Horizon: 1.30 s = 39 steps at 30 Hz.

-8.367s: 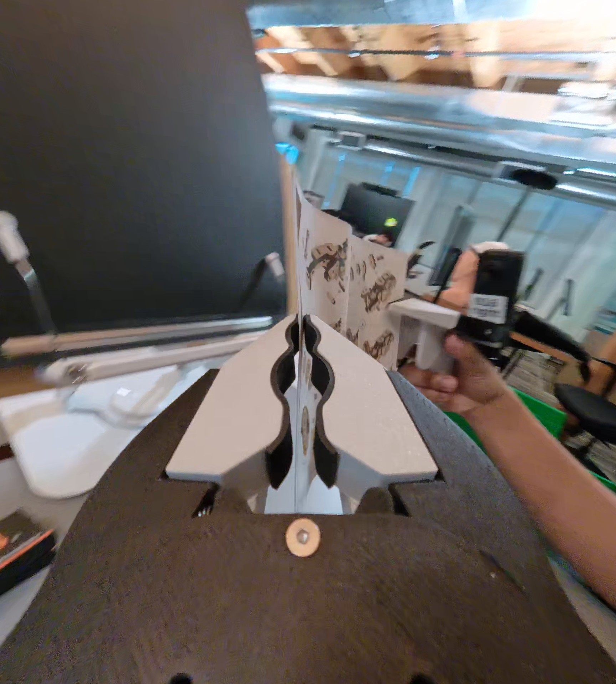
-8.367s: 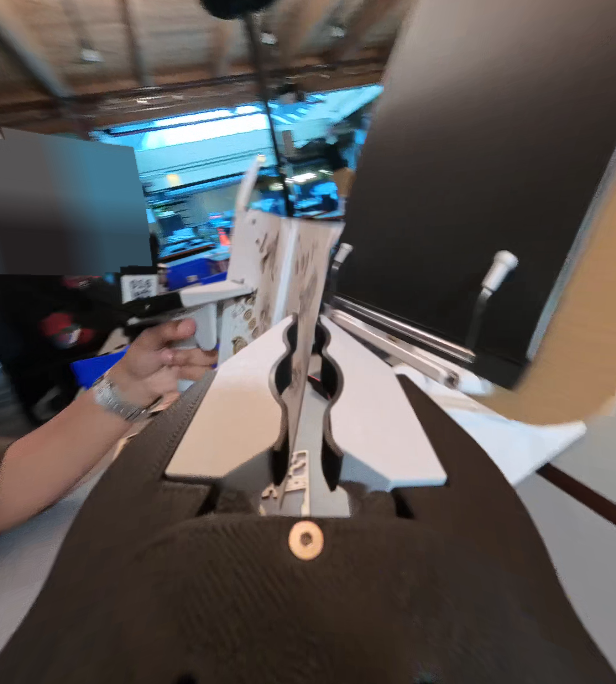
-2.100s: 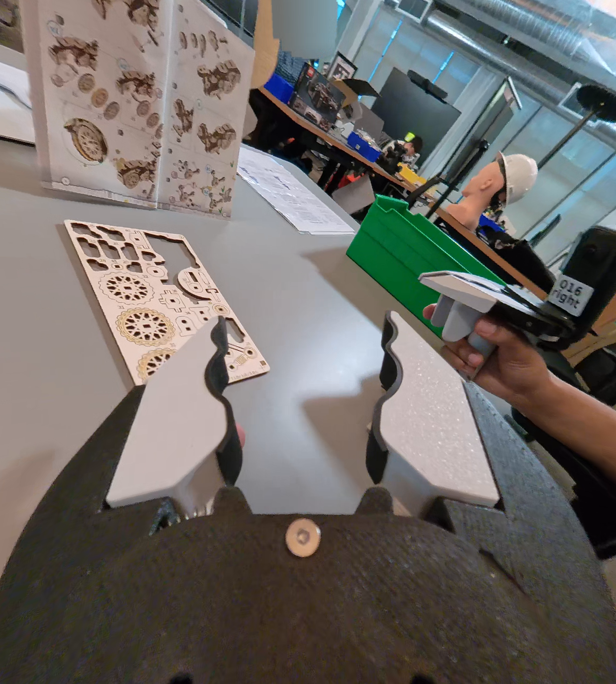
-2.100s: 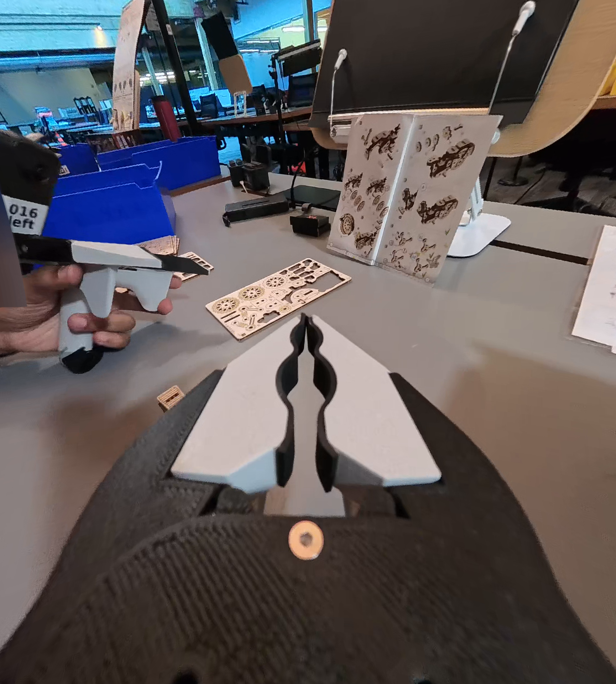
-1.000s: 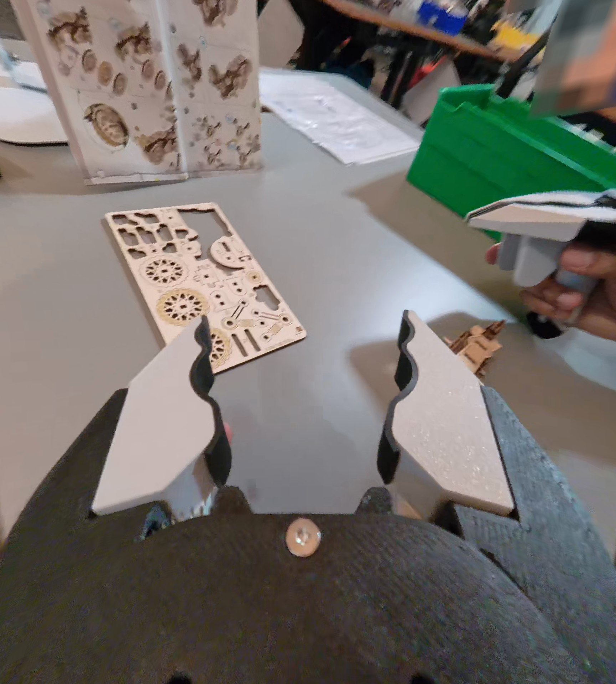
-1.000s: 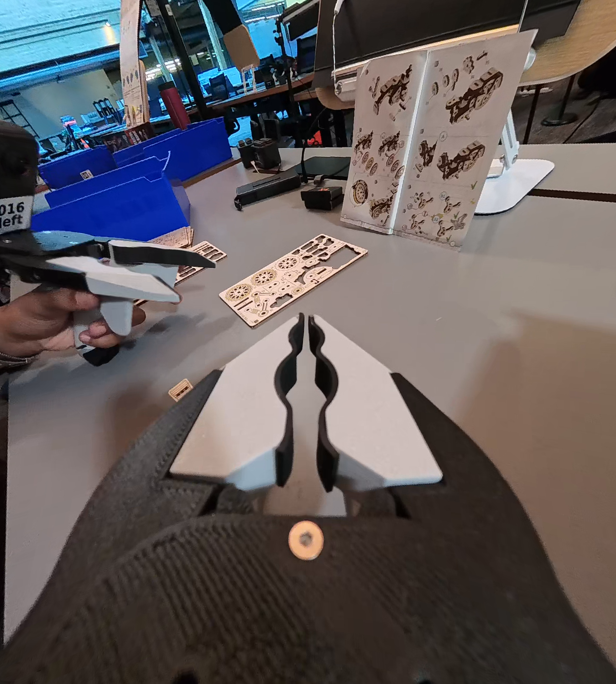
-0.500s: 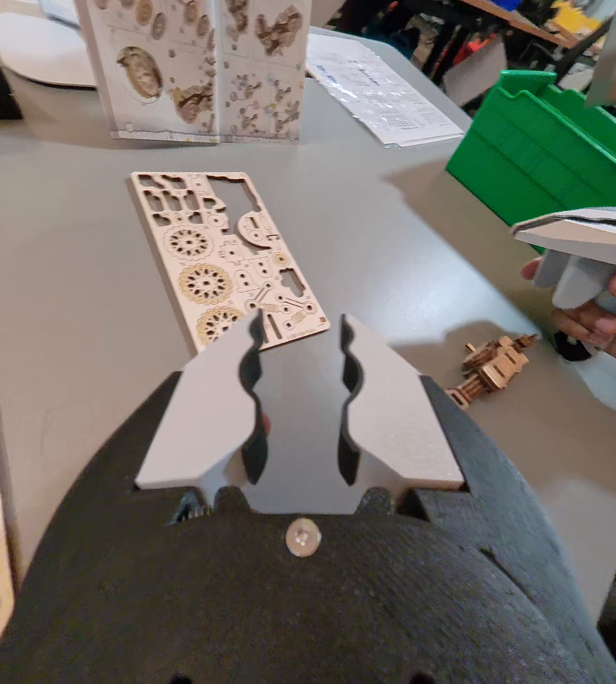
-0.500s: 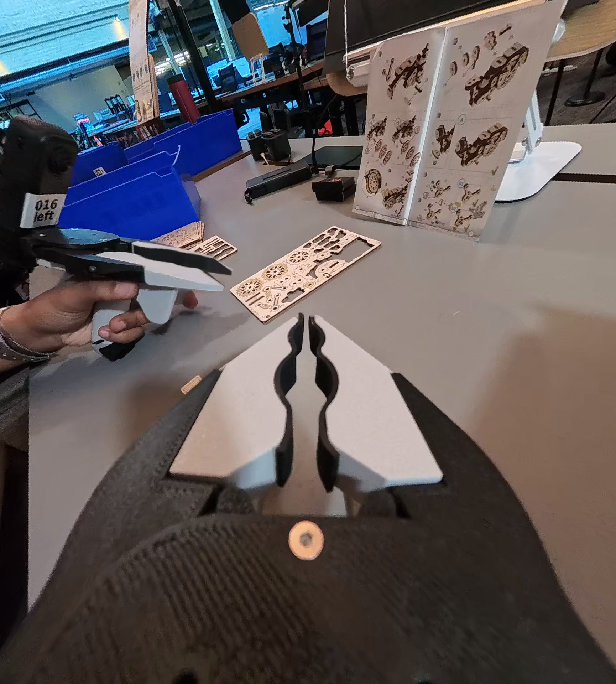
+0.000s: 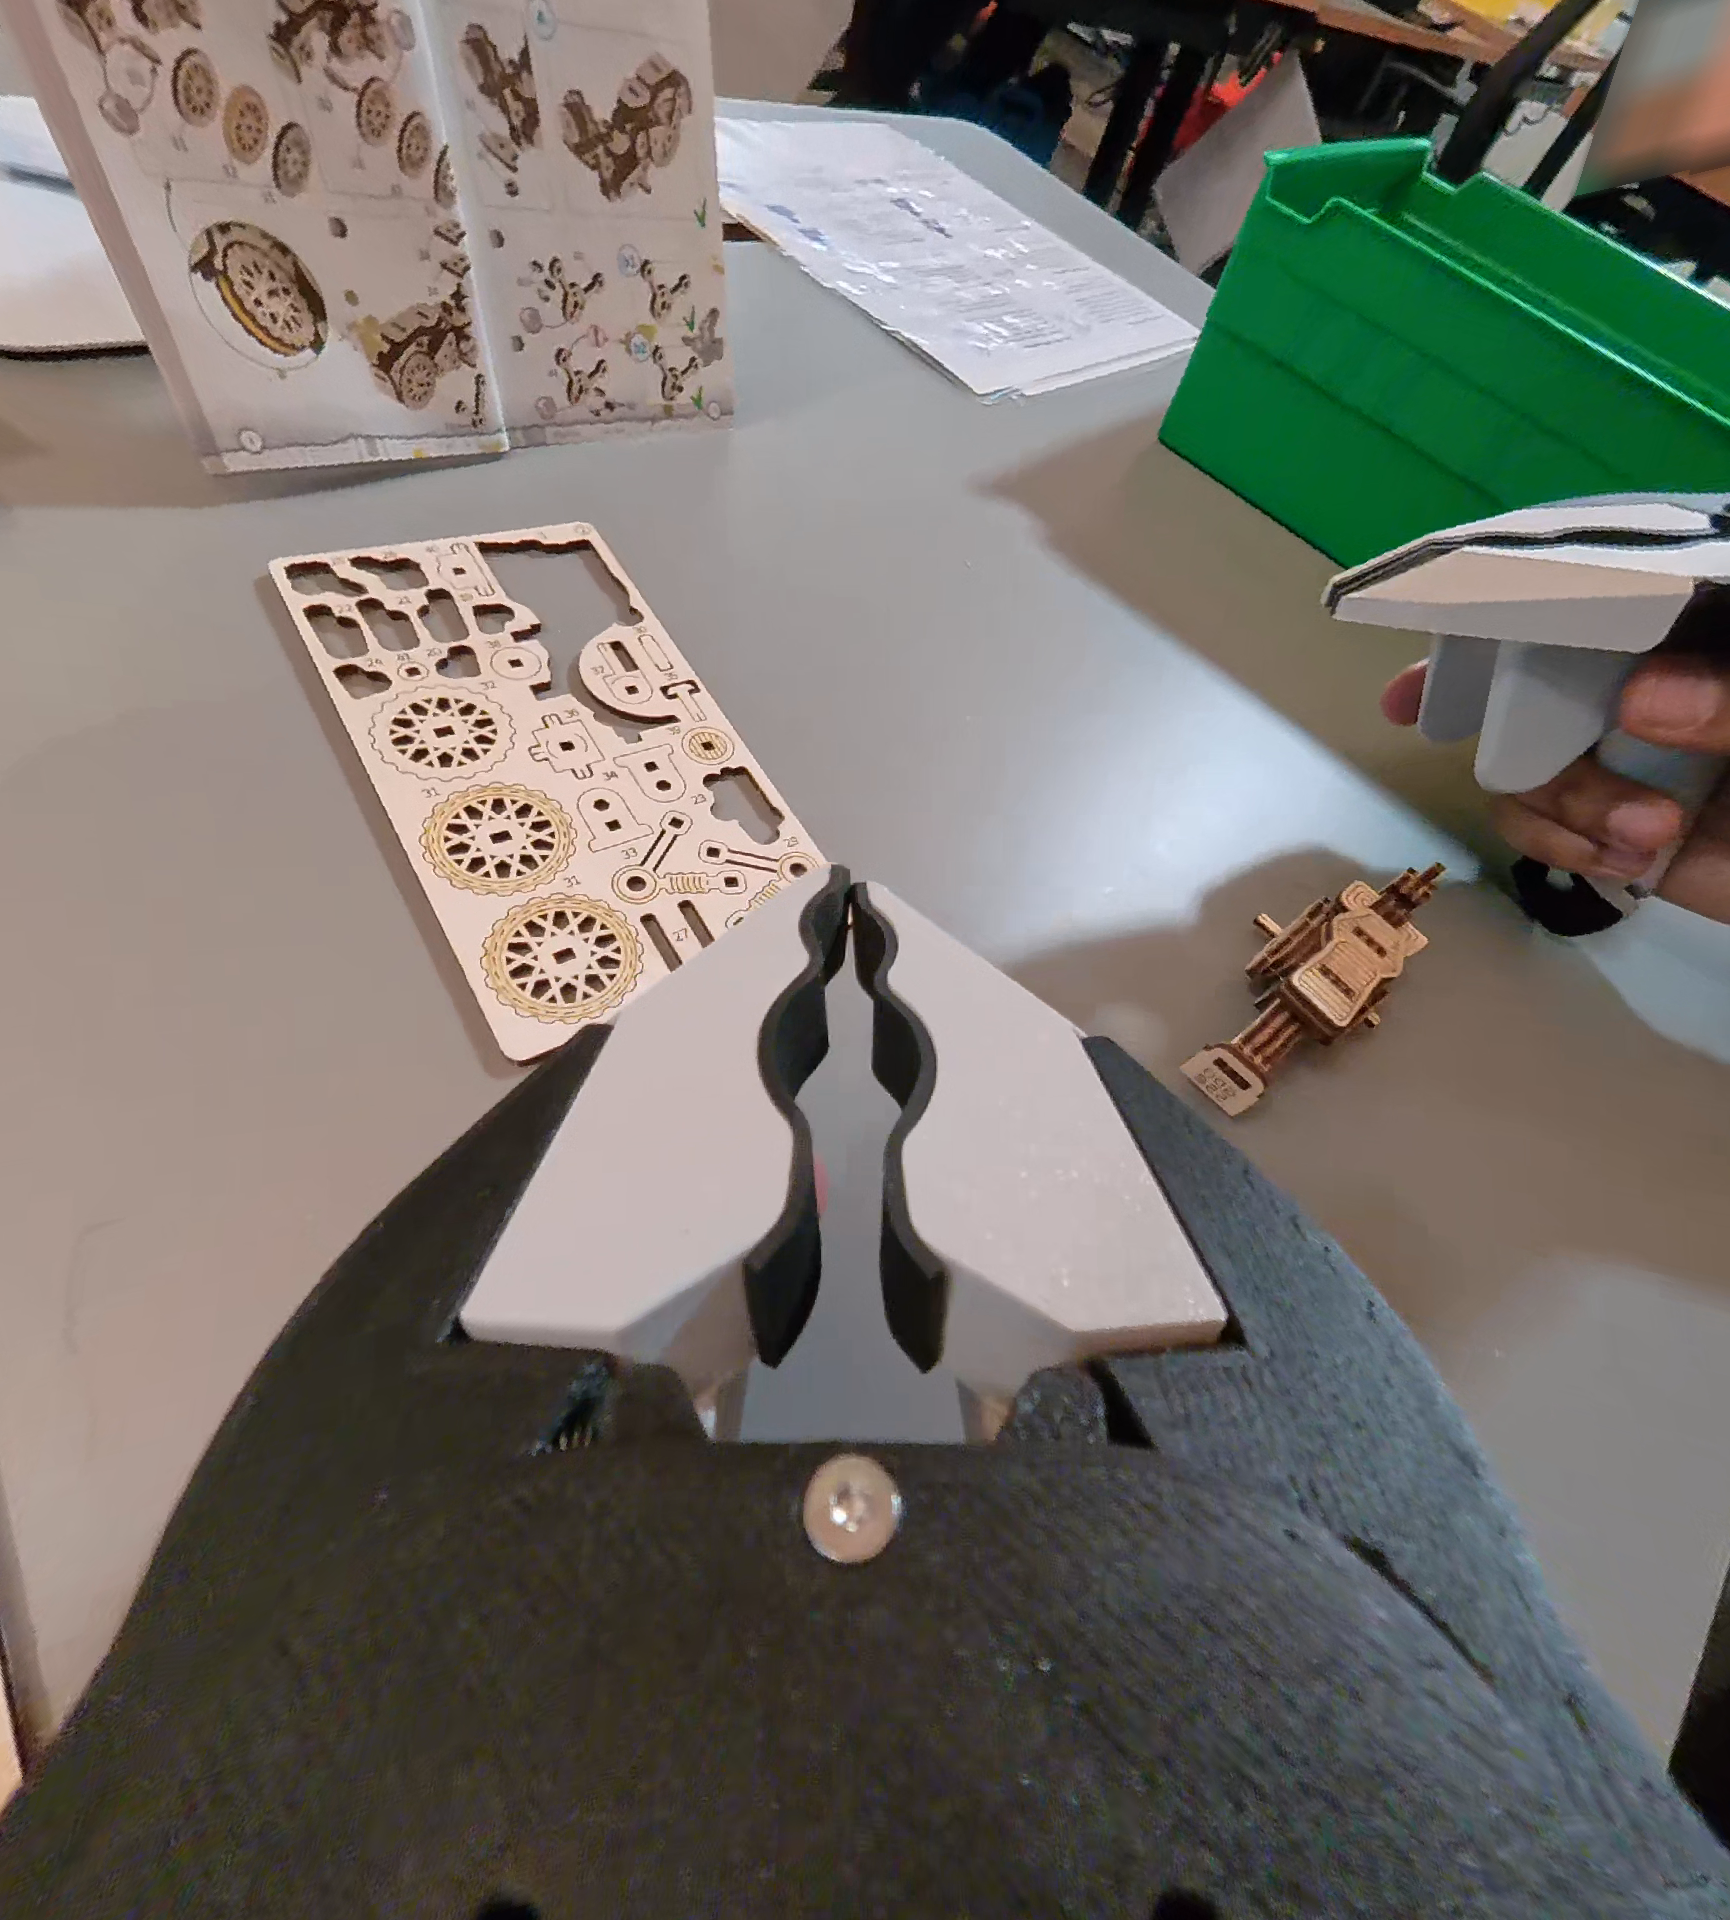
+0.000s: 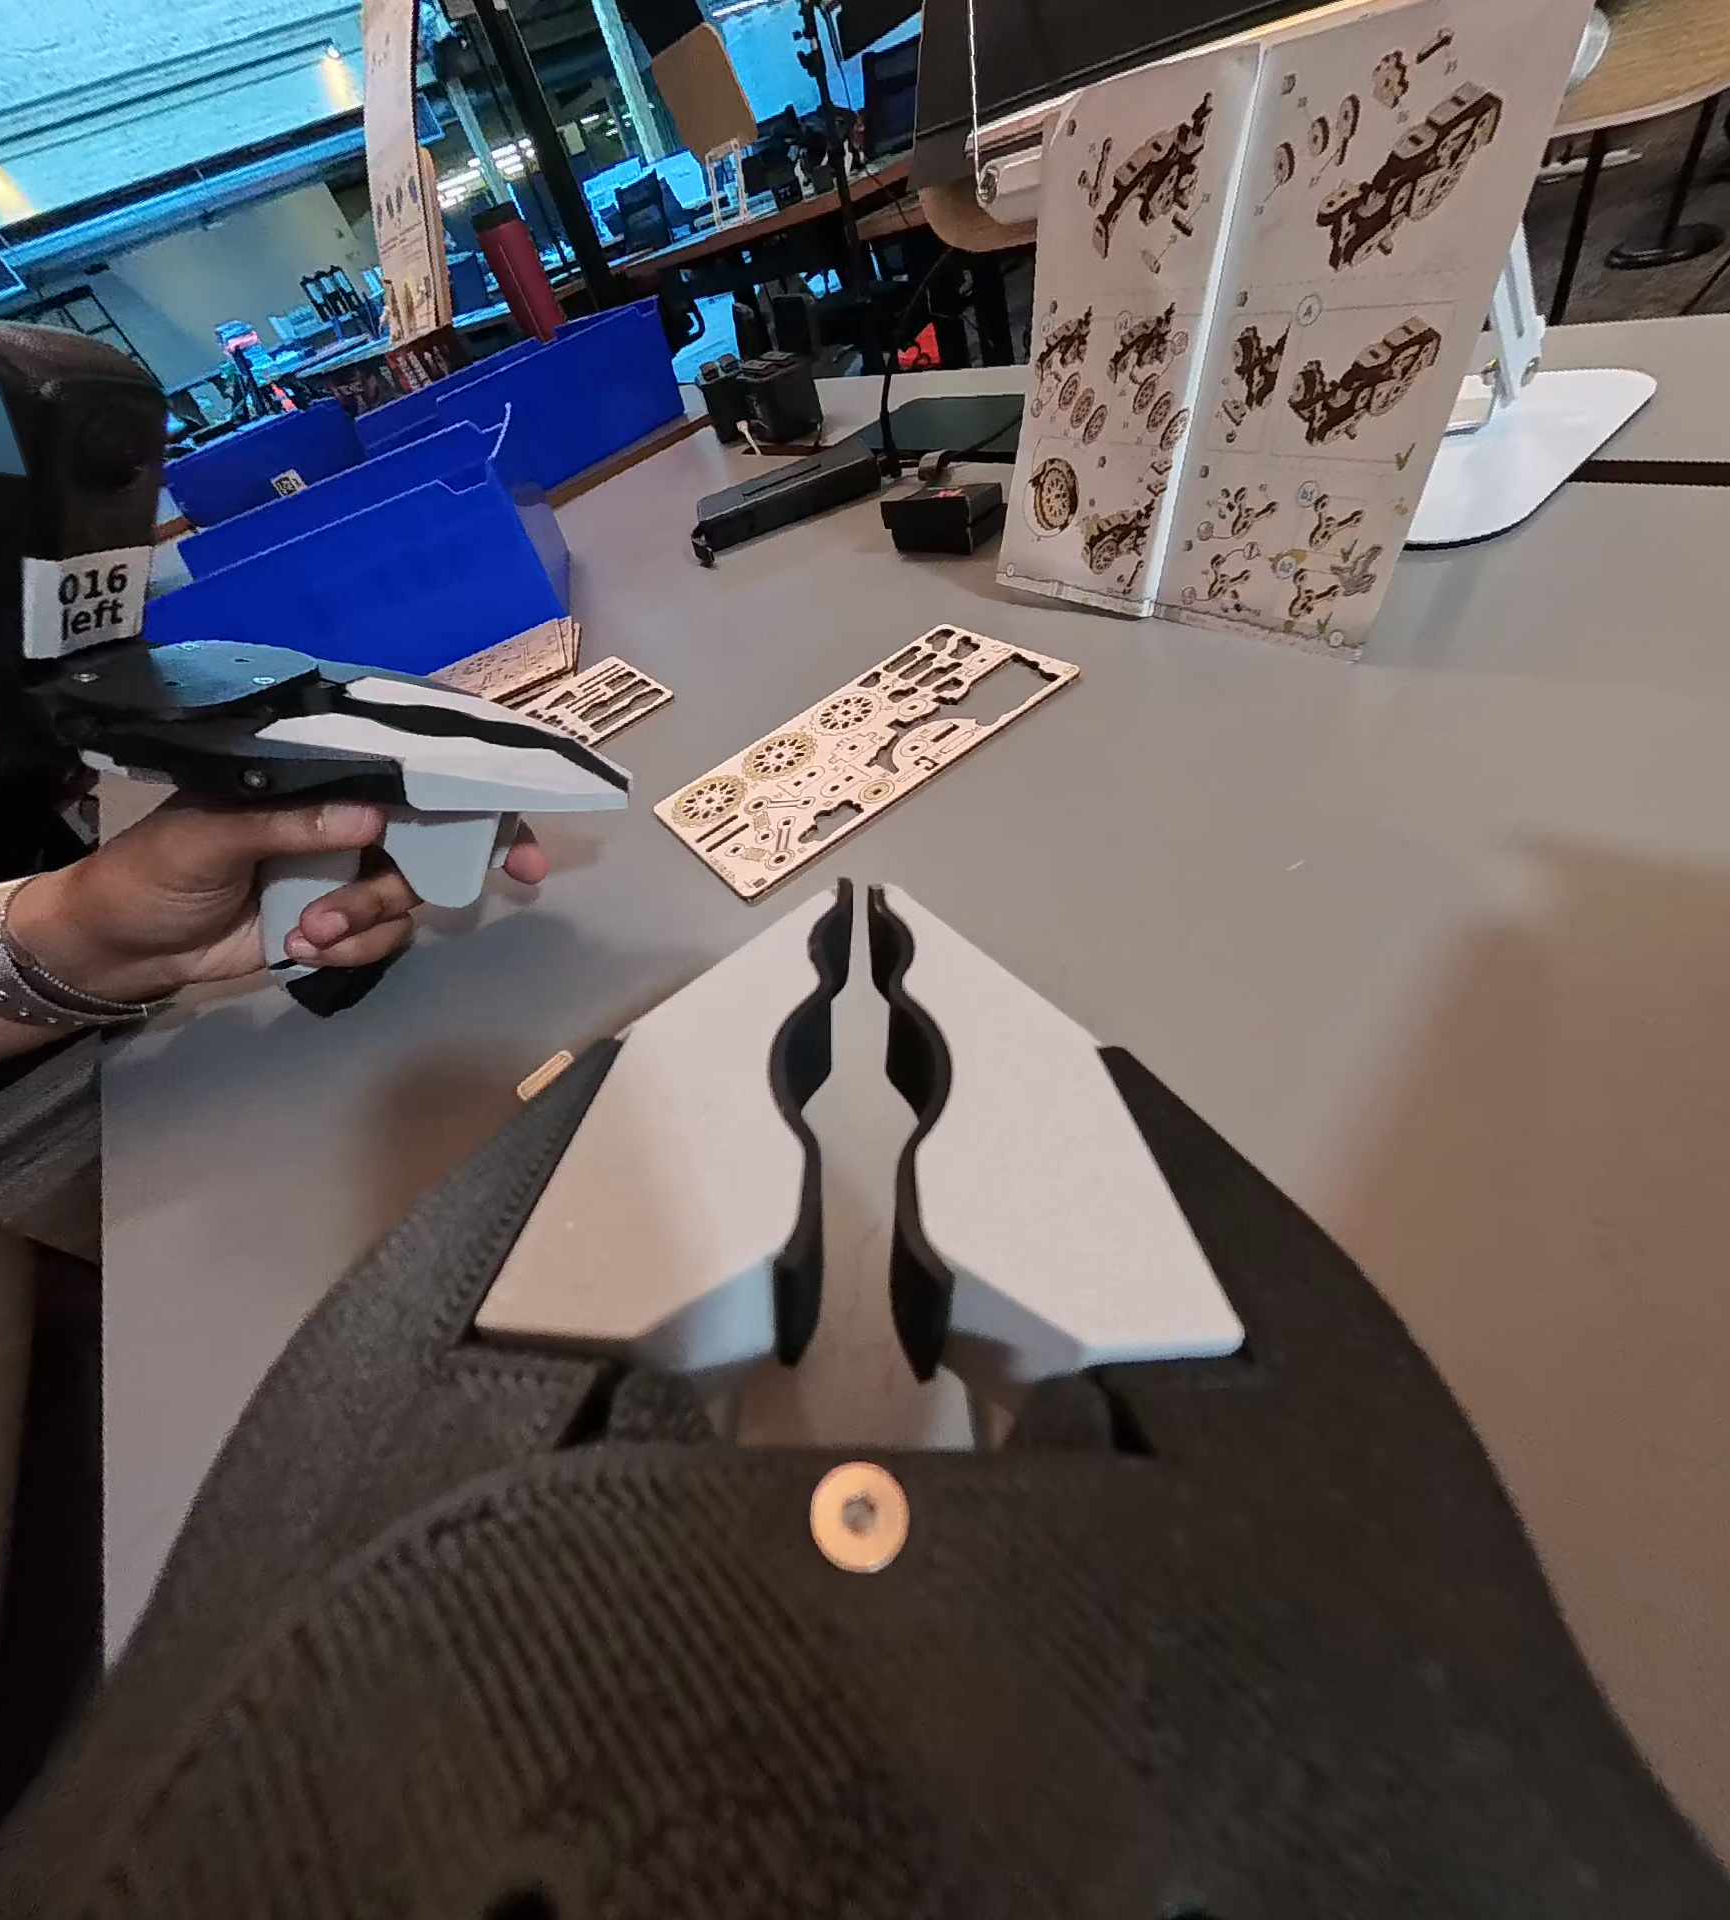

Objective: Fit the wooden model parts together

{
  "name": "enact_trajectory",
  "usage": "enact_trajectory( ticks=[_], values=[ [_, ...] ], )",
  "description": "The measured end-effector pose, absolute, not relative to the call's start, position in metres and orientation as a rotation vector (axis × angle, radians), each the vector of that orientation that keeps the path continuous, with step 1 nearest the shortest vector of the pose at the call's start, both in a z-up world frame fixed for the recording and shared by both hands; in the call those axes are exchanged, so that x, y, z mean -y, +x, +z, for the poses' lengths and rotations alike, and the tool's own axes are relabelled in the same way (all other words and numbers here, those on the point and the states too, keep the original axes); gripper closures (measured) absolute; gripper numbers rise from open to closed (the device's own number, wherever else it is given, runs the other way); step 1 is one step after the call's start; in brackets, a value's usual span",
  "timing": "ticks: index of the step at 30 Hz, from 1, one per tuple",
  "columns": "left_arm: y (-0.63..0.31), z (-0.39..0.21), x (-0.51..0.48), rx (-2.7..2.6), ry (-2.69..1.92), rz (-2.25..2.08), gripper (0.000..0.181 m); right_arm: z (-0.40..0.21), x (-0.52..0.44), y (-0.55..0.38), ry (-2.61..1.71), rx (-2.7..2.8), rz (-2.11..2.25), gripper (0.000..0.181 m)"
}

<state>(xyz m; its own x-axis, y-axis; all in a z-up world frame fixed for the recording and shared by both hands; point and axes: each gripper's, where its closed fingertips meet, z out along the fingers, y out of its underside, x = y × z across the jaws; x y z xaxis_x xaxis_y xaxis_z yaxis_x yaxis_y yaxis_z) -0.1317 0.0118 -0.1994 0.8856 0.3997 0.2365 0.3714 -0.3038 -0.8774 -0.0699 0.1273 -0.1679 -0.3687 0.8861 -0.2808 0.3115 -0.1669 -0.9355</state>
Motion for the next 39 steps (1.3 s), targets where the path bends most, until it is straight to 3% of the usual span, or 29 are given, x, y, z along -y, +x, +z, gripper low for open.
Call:
enact_trajectory(
  ticks=[39],
  values=[
    [-0.1373, -0.2055, -0.01, 0.614, -1.954, 0.077, 0.181, -0.1723, -0.1268, -0.0708, -1.426, 1.633, 1.603, 0.179]
  ],
)
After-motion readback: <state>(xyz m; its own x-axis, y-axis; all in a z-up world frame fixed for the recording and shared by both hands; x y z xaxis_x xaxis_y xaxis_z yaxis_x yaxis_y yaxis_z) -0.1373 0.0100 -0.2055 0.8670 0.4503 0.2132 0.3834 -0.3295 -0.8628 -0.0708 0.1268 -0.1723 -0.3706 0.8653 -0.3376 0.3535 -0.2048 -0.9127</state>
